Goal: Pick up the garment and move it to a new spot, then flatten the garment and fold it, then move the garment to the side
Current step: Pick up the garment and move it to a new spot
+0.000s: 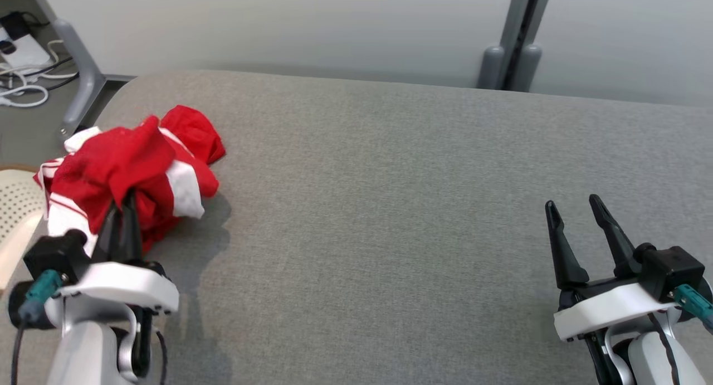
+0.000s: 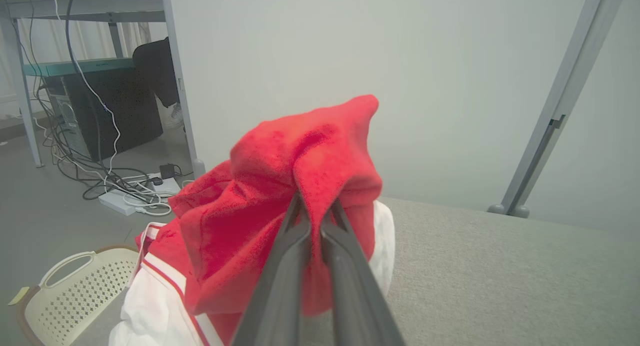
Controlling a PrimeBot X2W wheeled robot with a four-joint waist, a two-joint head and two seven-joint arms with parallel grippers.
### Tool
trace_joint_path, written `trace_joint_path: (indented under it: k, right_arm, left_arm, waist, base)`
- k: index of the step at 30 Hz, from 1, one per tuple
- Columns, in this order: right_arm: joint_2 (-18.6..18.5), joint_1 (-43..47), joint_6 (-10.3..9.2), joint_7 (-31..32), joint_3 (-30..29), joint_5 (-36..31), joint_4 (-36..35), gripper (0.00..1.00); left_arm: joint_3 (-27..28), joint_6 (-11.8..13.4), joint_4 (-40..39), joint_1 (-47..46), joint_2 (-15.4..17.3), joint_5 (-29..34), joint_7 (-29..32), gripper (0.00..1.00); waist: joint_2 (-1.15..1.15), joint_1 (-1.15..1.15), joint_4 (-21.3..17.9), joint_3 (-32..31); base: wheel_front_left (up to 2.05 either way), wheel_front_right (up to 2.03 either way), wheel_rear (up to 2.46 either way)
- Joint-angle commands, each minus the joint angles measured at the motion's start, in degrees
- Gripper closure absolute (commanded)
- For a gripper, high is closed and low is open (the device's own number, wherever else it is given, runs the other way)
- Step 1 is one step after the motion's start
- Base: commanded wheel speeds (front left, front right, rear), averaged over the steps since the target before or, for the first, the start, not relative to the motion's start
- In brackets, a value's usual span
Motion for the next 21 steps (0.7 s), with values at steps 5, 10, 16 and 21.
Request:
trace_joint_path:
  k: [5,10,16,21]
  right_arm:
    - [0.2,1.3,0.13,0.0,-0.4,-0.1,-1.1,0.0]
    - [0.3,0.7,0.13,0.4,-1.1,-0.3,-2.2,0.0]
    - [0.9,-1.0,0.13,0.3,-0.7,-0.1,-3.3,0.0]
    - [1.3,-2.9,0.13,-0.2,-0.7,0.1,-3.4,0.0]
  left_arm:
    - [-1.1,1.3,-6.3,4.5,-1.3,-1.3,2.2,1.0]
    - [-4.7,0.9,-9.4,5.6,-2.4,-1.0,4.0,1.0]
    - [-10.7,-0.9,-10.6,3.0,-2.9,-1.0,5.5,1.0]
    - [-16.4,-2.2,-9.5,-1.8,-3.2,-0.5,6.4,1.0]
  waist:
    - [0.0,0.0,-2.3,-0.4]
    - [0.0,0.0,-4.4,0.9]
    - [0.0,0.0,-9.5,4.0]
    - [0.0,0.0,-15.0,8.0]
  base:
    - [0.0,0.0,0.0]
    - [0.0,0.0,0.0]
    - [0.0,0.0,0.0]
    - [0.0,0.0,0.0]
